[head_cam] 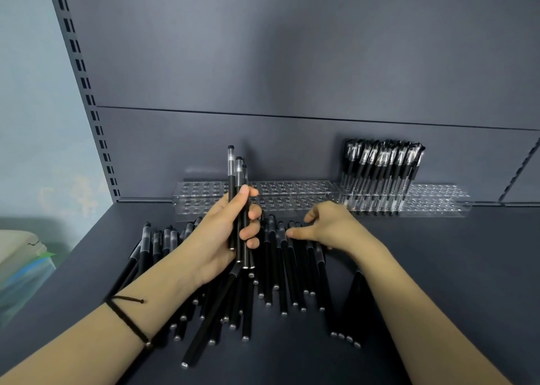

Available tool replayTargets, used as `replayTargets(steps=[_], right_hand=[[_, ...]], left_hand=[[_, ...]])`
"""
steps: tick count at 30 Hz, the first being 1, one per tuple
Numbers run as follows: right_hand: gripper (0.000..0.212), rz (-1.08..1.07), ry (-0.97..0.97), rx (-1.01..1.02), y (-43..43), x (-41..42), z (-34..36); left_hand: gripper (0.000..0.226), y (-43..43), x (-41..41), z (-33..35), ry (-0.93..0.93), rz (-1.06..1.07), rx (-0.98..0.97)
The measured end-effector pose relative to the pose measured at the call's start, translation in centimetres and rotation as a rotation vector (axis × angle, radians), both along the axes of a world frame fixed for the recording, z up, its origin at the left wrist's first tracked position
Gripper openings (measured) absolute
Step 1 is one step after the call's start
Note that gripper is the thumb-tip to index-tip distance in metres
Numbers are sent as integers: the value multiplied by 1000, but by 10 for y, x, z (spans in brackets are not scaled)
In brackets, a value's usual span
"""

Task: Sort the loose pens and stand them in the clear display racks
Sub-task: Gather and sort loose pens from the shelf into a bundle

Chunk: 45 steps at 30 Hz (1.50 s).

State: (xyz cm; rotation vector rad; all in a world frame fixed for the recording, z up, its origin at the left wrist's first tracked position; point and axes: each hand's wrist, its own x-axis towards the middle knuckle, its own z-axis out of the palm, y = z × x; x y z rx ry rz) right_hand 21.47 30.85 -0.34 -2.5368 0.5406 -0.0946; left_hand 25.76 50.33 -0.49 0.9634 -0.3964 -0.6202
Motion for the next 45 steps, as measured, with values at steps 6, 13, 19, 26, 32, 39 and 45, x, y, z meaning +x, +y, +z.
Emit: replayTargets(steps=[6,13,19,26,32,39,45], right_hand=[[60,49,14,79,5,8,-5],[38,73,83,170,4,16,-1],[17,82,48,225,-6,15,-4],[3,69,-418,910,-10,10,11],[9,204,-629,1245,23,4,35],[8,238,-694,942,41,3,32],[8,229,-636,901,37,3,32]], left_hand=[[19,0,0,0,5,6,-1],[20,-1,-1,0,-19,16,26],[17,0,-3,2,-23,49,71],[14,0,-6,4,42,-5,78],[23,-3,-14,6,53,-182,81],[33,-5,-23,5,-6,-254,135],[27,-9,-18,0,-40,-248,136]])
